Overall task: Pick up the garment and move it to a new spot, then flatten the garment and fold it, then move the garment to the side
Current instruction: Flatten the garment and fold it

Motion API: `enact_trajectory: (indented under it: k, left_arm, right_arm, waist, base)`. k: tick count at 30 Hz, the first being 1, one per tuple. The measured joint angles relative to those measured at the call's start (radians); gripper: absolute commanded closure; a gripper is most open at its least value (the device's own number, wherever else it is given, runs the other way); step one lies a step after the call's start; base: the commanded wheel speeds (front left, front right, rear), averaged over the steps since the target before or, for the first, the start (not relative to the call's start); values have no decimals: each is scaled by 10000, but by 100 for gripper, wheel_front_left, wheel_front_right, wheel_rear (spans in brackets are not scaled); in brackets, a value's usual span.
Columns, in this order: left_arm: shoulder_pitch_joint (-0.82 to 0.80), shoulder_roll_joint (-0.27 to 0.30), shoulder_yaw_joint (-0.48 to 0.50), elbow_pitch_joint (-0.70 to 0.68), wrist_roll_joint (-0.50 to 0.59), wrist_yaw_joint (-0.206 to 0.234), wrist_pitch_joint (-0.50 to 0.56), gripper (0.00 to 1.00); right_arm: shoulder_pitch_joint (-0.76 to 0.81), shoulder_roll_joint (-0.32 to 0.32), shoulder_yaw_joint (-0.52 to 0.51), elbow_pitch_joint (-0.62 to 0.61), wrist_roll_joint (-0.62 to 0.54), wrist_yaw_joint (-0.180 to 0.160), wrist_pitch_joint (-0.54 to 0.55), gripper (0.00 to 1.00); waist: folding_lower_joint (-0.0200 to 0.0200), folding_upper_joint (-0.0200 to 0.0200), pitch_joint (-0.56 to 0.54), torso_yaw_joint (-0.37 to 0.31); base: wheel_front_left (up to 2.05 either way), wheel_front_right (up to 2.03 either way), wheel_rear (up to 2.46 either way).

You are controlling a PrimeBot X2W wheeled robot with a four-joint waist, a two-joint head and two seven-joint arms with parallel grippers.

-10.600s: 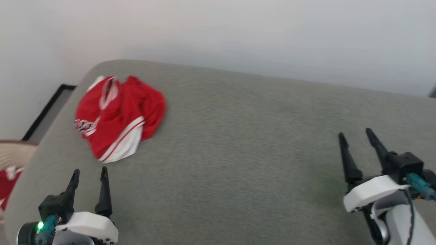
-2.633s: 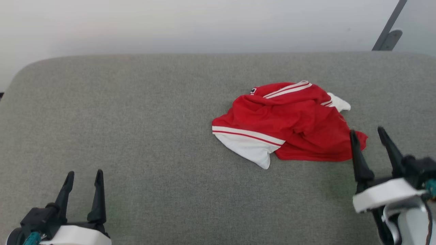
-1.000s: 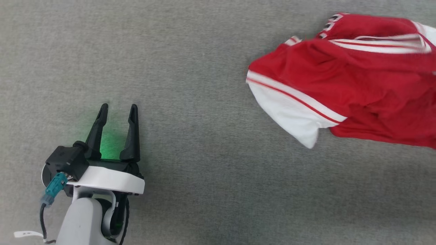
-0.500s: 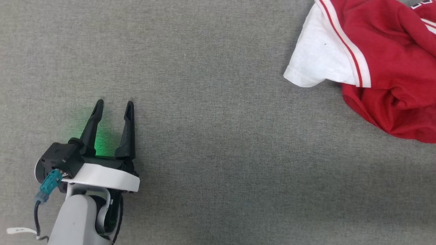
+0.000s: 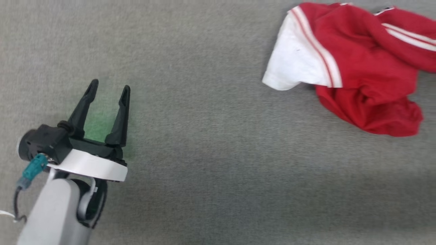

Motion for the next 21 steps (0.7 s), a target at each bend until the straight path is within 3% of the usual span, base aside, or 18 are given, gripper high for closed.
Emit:
enact_trajectory:
  k: [5, 8, 15, 21]
  left_arm:
    - [-694, 1396, -1246, -127, -623, 0, 10, 0]
    - [-1627, 2226, -2359, -148, -1546, 0, 903, 0]
    - [-4246, 3062, -4750, 132, -5382, -15, 5198, 0]
    - [-5892, 2757, -5766, 1417, -8090, -15, 8859, 0]
  right_arm:
    - [906, 752, 157, -587, 88, 0, -792, 0]
    - [1481, 1262, 307, -1141, 17, 0, -976, 0]
    - [2346, 2251, 247, -2383, -541, -23, -1164, 0]
    - [2829, 2905, -121, -3340, -1118, -25, -918, 0]
  waist:
    - [0, 0, -386, -531]
    - [0, 0, -585, -909]
    - [0, 0, -820, -1817]
    - [0, 0, -764, -2492]
  base:
    - [0, 0, 0]
    - [0, 0, 0]
    - [0, 0, 0]
    - [0, 0, 0]
